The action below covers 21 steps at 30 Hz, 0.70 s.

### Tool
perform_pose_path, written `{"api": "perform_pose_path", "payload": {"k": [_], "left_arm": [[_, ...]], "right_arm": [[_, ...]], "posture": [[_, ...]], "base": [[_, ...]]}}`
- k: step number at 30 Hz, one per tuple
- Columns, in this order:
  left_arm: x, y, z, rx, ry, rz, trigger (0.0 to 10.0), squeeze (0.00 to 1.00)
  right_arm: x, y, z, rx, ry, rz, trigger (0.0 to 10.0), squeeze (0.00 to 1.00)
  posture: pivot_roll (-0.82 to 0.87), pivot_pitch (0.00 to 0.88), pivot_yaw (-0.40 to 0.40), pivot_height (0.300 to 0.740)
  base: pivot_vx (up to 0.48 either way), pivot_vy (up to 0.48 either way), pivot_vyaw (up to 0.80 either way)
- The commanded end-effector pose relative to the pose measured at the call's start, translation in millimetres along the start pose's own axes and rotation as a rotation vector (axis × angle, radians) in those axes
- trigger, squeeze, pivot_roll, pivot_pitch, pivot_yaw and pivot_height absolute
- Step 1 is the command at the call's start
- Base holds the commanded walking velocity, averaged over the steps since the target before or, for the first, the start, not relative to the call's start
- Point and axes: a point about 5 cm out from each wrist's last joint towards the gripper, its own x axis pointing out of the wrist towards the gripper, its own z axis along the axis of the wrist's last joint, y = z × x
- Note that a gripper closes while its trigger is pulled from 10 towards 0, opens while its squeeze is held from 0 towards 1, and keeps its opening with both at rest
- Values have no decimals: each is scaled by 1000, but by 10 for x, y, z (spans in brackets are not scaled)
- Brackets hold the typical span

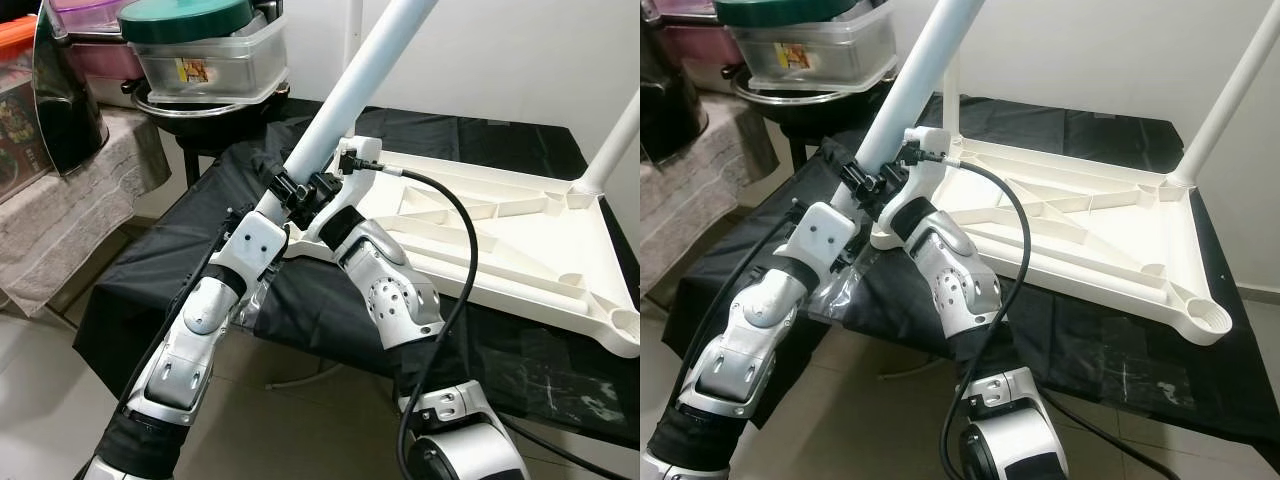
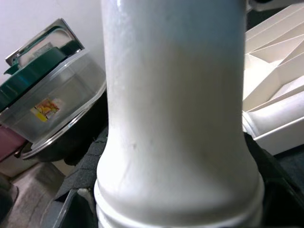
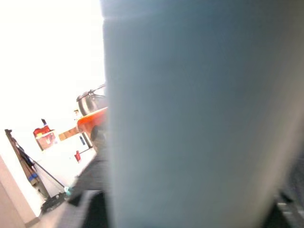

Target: Building children table

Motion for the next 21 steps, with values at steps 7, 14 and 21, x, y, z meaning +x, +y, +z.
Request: {"api": "perform_pose_path", "payload": {"k": [7,14,21], "left_arm": [[3,-70,139,22,-64,-34,10000,0],[-13,-52,87,28,-44,-25,10000,0],[-62,-27,-57,-16,21,2,10000,1000]], "right_arm": [[13,151,-237,106,3,8,0,0],[14,143,-227,108,-3,7,0,0],[19,144,-205,110,-14,6,0,0]], "posture": [[37,54,7,740],[38,52,6,740],[38,49,5,740]], "base": [[0,0,0],[0,0,0],[0,0,0]]}}
